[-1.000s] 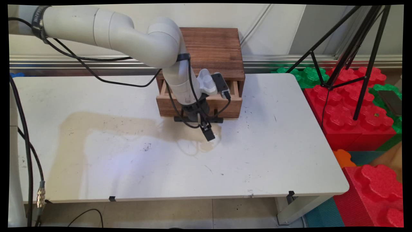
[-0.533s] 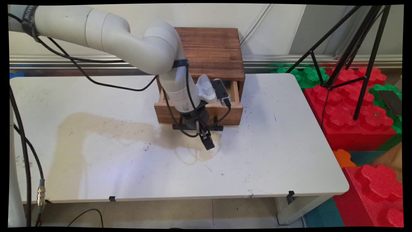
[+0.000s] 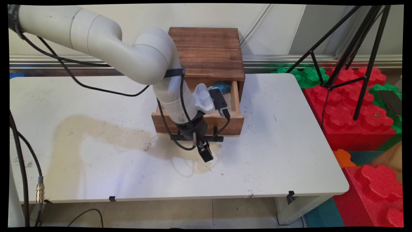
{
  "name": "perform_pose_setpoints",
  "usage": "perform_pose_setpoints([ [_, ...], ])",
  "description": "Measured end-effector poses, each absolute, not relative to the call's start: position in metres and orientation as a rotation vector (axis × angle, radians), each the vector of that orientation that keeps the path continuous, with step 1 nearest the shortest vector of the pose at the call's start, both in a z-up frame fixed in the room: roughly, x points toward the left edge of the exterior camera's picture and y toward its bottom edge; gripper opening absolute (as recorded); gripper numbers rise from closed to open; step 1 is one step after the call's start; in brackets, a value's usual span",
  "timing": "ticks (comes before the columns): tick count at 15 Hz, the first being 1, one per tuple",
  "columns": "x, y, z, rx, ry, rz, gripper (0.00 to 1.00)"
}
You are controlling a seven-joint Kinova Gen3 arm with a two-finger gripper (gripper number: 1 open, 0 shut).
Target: Open the drawer
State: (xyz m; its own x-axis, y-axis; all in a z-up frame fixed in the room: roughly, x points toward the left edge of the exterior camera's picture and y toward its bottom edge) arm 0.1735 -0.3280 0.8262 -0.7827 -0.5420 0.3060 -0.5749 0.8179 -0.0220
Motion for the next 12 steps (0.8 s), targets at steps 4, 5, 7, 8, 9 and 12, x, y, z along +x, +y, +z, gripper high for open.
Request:
perform_pose_setpoints([
  [4,0.170,-0.311,0.827,0.843,-2.718,0.145,1.00],
  [5,0.170,-0.307,0.827,0.840,-2.718,0.141,1.00],
  [7,0.168,-0.300,0.828,0.835,-2.719,0.132,1.00],
  [8,0.167,-0.297,0.828,0.833,-2.719,0.129,1.00],
  [9,0.166,-0.294,0.828,0.831,-2.719,0.126,1.00],
  [12,0.164,-0.286,0.829,0.825,-2.718,0.117,1.00],
])
